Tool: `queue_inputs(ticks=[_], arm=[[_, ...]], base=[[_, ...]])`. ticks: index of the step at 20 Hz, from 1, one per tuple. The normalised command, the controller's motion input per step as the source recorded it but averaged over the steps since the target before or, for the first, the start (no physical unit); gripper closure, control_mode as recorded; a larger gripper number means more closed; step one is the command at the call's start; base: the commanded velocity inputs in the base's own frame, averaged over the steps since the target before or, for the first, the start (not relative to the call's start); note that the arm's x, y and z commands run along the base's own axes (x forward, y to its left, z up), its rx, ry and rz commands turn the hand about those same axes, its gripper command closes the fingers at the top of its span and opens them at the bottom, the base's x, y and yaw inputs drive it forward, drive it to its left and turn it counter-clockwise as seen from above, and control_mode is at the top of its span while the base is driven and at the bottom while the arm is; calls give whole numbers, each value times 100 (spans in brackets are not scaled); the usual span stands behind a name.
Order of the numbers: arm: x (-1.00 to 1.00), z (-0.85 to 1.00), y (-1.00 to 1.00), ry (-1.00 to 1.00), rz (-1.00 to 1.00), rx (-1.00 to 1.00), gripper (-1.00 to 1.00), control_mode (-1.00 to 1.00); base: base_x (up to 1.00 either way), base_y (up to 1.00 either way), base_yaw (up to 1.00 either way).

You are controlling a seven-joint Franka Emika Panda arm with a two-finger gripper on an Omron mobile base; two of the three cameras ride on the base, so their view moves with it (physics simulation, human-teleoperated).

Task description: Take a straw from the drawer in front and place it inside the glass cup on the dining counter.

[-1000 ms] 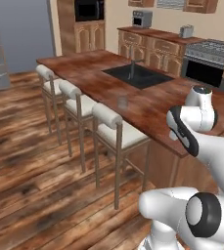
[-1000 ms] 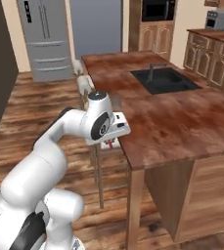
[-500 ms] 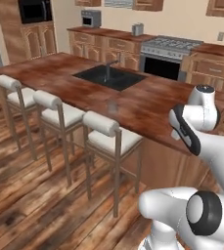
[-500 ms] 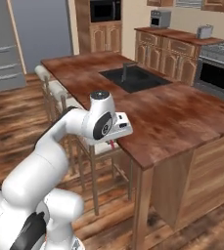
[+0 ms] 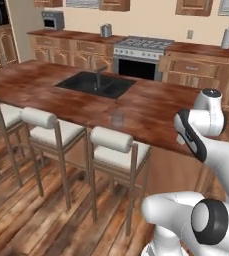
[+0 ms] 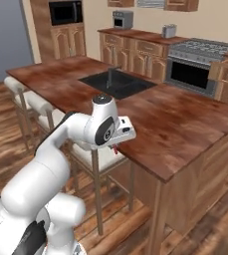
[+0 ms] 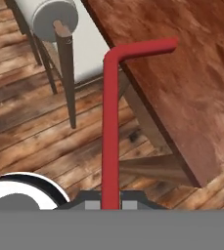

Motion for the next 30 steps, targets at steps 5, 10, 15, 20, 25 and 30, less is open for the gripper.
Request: queue_inputs(ticks=[5, 10, 15, 20, 25, 30], arm=[[0, 0, 0, 0, 0, 0, 100, 100], [0, 0, 0, 0, 0, 0, 100, 100], [0, 0, 0, 0, 0, 0, 100, 100], [0, 0, 0, 0, 0, 0, 100, 100], [0, 0, 0, 0, 0, 0, 100, 100], [0, 0, 0, 0, -2, 0, 100, -100]], base=[[38, 83, -32], [25, 68, -31], [34, 59, -33], [36, 62, -32], [21, 36, -27], [1, 2, -10]])
